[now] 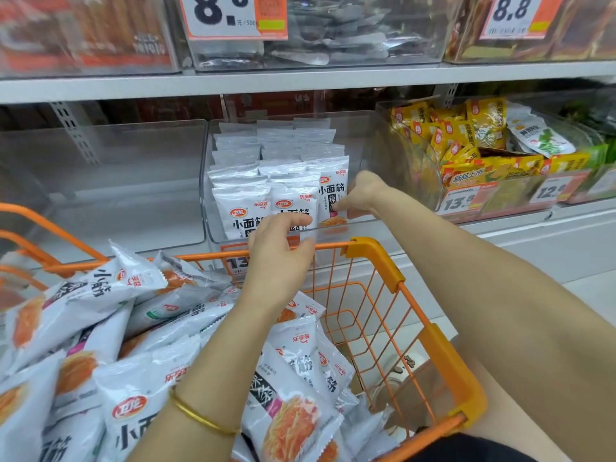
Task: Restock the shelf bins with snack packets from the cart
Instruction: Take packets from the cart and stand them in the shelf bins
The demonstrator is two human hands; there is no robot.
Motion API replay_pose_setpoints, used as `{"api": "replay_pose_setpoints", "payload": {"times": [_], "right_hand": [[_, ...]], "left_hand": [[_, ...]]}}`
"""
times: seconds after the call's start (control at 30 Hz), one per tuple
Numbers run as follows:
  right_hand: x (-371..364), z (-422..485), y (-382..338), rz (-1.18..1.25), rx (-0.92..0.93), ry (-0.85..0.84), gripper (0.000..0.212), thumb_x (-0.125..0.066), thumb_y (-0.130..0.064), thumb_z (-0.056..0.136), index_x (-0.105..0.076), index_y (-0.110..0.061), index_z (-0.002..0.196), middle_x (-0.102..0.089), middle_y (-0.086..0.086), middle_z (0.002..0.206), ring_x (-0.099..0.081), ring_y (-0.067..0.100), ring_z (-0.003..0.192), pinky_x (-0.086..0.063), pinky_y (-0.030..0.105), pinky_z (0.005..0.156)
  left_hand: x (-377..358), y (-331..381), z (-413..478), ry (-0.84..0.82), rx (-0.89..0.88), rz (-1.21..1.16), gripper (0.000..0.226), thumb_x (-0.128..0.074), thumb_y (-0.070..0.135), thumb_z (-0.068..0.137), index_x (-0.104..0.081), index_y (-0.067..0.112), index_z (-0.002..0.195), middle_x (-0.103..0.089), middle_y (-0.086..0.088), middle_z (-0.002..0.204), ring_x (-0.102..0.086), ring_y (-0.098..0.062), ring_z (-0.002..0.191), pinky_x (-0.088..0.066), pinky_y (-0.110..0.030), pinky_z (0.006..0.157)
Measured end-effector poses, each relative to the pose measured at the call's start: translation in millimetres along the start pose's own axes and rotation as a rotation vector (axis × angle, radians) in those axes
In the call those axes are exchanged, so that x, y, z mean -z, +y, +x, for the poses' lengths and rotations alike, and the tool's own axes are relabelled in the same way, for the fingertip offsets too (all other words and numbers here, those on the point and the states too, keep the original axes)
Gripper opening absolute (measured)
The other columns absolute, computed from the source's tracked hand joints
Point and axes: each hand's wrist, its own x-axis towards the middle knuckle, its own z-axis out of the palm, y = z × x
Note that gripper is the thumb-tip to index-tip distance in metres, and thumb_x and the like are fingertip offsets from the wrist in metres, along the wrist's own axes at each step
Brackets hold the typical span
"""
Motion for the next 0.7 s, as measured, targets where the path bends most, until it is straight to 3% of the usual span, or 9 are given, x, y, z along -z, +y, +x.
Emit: {"api": "replay_pose_setpoints", "payload": {"times": [0.07,0.13,0.23,0.27,0.33,0.4,0.47,0.6,0.7], "right_hand": [[3,-4,-1,-0.021,-0.009,-0.001,0.030,-0.077,-0.008,0.076,-0.058,-0.001,0.098,-0.066,0.011,0.096,-0.068,0.025,0.086,-0.059,0.034,0.073],[11,-14,-6,-0.100,0.039,0.085,0.027,-0.077,-0.013,0.076,-0.053,-0.006,0.088,-0.060,0.008,0.087,-0.064,0.024,0.084,-0.056,0.029,0.065],[25,-54,-18,-0.081,0.240,0.269,0.028,-0.075,-0.011,0.077,-0.051,-0.008,0.091,-0.054,0.007,0.087,-0.064,0.025,0.081,-0.057,0.036,0.068],[27,-76,-23,-0.009,0.313,0.229,0.021,-0.073,-0.009,0.079,-0.055,-0.006,0.090,-0.058,0.009,0.084,-0.067,0.026,0.077,-0.059,0.037,0.066],[21,-118,-24,0.021,0.384,-0.041,0.010,-0.068,-0.009,0.083,-0.063,-0.002,0.089,-0.066,0.014,0.078,-0.070,0.025,0.071,-0.060,0.034,0.058],[1,-147,-17,-0.145,0.332,-0.400,0.018,-0.063,-0.020,0.088,-0.064,-0.001,0.090,-0.068,0.015,0.081,-0.071,0.024,0.074,-0.060,0.032,0.058],[-22,-158,-5,-0.265,0.236,-0.624,0.030,-0.060,-0.031,0.091,-0.062,-0.001,0.092,-0.067,0.012,0.080,-0.069,0.023,0.074,-0.059,0.032,0.059],[-40,-161,9,-0.161,0.204,-0.712,0.018,-0.061,-0.017,0.090,-0.054,-0.005,0.080,-0.058,0.007,0.073,-0.063,0.017,0.065,-0.058,0.034,0.064],[-20,-158,13,0.048,0.170,-0.652,0.016,-0.055,-0.008,0.093,-0.048,-0.010,0.079,-0.058,0.010,0.080,-0.065,0.025,0.075,-0.058,0.041,0.071]], "left_hand": [[0,0,0,0.001,0.008,-0.005,0.028,-0.055,0.015,0.089,-0.057,0.029,0.112,-0.045,0.011,0.110,-0.049,-0.025,0.115,-0.040,-0.046,0.101],[1,2,0,-0.003,0.021,-0.014,0.030,-0.054,0.014,0.089,-0.057,0.029,0.115,-0.047,0.009,0.113,-0.050,-0.028,0.114,-0.042,-0.048,0.099],[3,2,1,0.001,0.032,-0.075,0.030,-0.051,0.011,0.090,-0.057,0.027,0.114,-0.052,0.007,0.117,-0.055,-0.024,0.112,-0.045,-0.047,0.097],[3,3,1,0.017,0.028,-0.094,0.029,-0.051,0.009,0.090,-0.058,0.026,0.112,-0.054,0.007,0.116,-0.055,-0.019,0.112,-0.045,-0.041,0.098],[3,3,2,0.055,0.024,-0.149,0.029,-0.050,0.003,0.089,-0.058,0.025,0.107,-0.056,0.009,0.109,-0.054,-0.013,0.111,-0.046,-0.032,0.096],[3,4,3,0.087,0.029,-0.201,0.030,-0.049,-0.001,0.087,-0.057,0.024,0.101,-0.056,0.012,0.102,-0.054,-0.012,0.106,-0.047,-0.028,0.092],[3,3,3,0.106,0.023,-0.214,0.030,-0.047,-0.003,0.087,-0.058,0.022,0.100,-0.057,0.010,0.101,-0.054,-0.010,0.100,-0.046,-0.023,0.089],[3,3,2,0.111,0.003,-0.220,0.028,-0.047,-0.002,0.089,-0.058,0.019,0.101,-0.059,0.008,0.103,-0.053,-0.004,0.093,-0.043,-0.005,0.075],[3,4,2,0.107,0.002,-0.269,0.019,-0.050,0.004,0.090,-0.061,0.017,0.097,-0.062,0.006,0.096,-0.057,-0.008,0.090,-0.048,-0.020,0.081]]}}
